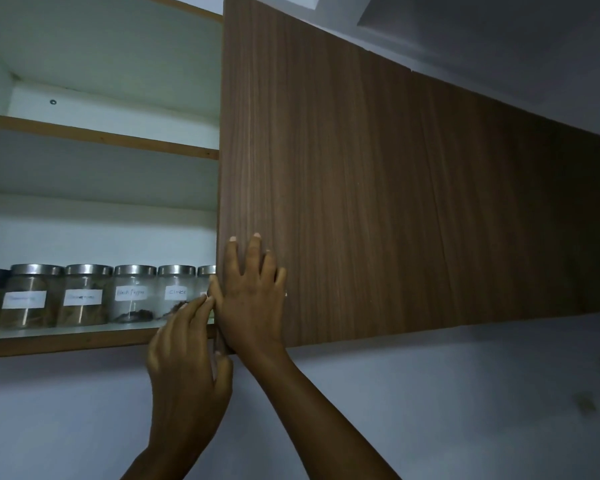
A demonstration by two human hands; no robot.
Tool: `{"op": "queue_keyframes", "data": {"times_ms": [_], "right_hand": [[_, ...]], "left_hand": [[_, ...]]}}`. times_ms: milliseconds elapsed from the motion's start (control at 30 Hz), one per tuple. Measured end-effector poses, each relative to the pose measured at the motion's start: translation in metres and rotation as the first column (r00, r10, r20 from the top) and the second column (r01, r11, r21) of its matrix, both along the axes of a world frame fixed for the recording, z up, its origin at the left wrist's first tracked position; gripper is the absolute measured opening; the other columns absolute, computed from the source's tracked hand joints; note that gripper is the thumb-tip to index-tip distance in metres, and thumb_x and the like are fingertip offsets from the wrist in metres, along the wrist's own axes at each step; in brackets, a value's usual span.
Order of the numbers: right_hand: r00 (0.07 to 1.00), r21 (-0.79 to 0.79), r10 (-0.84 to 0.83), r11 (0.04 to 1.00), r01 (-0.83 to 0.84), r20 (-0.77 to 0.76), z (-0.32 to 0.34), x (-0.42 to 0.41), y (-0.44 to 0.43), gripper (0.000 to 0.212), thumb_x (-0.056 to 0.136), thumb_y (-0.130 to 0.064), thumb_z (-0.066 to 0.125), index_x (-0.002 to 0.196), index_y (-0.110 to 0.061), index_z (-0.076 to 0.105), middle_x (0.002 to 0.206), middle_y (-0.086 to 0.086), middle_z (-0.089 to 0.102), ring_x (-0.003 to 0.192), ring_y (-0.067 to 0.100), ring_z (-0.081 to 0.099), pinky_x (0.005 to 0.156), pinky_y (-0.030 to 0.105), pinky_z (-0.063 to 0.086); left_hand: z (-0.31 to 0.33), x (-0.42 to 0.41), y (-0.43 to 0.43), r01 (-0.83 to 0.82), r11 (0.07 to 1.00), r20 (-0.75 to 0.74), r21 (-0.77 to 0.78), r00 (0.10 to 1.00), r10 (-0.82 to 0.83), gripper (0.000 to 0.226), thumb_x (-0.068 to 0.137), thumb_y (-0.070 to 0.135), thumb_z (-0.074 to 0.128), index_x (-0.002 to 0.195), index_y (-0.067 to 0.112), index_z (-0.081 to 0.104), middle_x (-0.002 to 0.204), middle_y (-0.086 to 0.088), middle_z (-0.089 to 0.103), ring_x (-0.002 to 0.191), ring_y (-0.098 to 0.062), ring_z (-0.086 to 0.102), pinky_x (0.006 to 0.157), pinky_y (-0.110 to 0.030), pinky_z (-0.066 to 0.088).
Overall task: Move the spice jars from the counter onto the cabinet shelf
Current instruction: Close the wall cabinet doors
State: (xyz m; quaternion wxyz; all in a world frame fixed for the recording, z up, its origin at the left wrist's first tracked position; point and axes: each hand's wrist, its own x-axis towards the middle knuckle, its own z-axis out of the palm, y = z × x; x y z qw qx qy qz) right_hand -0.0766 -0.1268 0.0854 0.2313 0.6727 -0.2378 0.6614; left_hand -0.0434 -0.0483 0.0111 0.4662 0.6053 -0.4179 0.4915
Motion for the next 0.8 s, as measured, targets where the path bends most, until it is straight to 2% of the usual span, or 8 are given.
{"op": "queue_keyframes", "data": {"times_ms": [133, 300, 533, 800], "right_hand": [[1.000, 0.036, -0.004, 0.999, 0.005, -0.020, -0.002, 0.011, -0.004, 0.054, 0.090, -0.047, 0.031, 0.134, -0.018, 0.045, 0.136, 0.014, 0.049, 0.114, 0.028, 0.054, 0.085, 0.038, 0.047], [0.998, 0.027, -0.011, 1.000, 0.013, -0.060, -0.010, 0.018, -0.013, 0.056, 0.091, -0.048, 0.029, 0.136, -0.018, 0.042, 0.139, 0.014, 0.047, 0.119, 0.029, 0.052, 0.090, 0.038, 0.047], [0.997, 0.045, 0.019, 0.999, -0.016, -0.074, -0.015, 0.026, -0.022, 0.060, 0.092, -0.050, 0.022, 0.141, -0.018, 0.036, 0.144, 0.014, 0.039, 0.126, 0.029, 0.046, 0.098, 0.039, 0.043], [0.986, 0.155, 0.104, 0.984, -0.084, -0.130, -0.016, 0.021, -0.014, 0.061, 0.091, -0.047, 0.020, 0.143, -0.016, 0.031, 0.147, 0.015, 0.035, 0.131, 0.031, 0.041, 0.102, 0.041, 0.039]], "left_hand": [[-0.008, 0.008, 0.000, -0.088, 0.993, 0.038, 0.073, 0.996, 0.085, 0.073, 0.060, 0.015, 0.056, 0.132, 0.011, 0.045, 0.141, -0.015, 0.042, 0.130, -0.036, 0.031, 0.088, -0.062, 0.039], [-0.006, 0.022, 0.003, -0.147, 0.983, 0.097, 0.113, 0.986, 0.136, 0.062, 0.061, 0.017, 0.051, 0.123, 0.013, 0.053, 0.137, -0.013, 0.046, 0.128, -0.036, 0.032, 0.085, -0.063, 0.040], [-0.005, 0.033, 0.003, -0.176, 0.972, 0.144, 0.158, 0.978, 0.154, 0.056, 0.070, 0.026, 0.037, 0.120, 0.014, 0.056, 0.135, -0.012, 0.050, 0.129, -0.034, 0.031, 0.091, -0.059, 0.038], [0.006, 0.033, 0.026, -0.292, 0.900, 0.222, 0.324, 0.948, 0.227, 0.055, 0.073, 0.030, 0.036, 0.125, 0.018, 0.050, 0.135, -0.011, 0.050, 0.133, -0.033, 0.030, 0.101, -0.056, 0.029]]}}
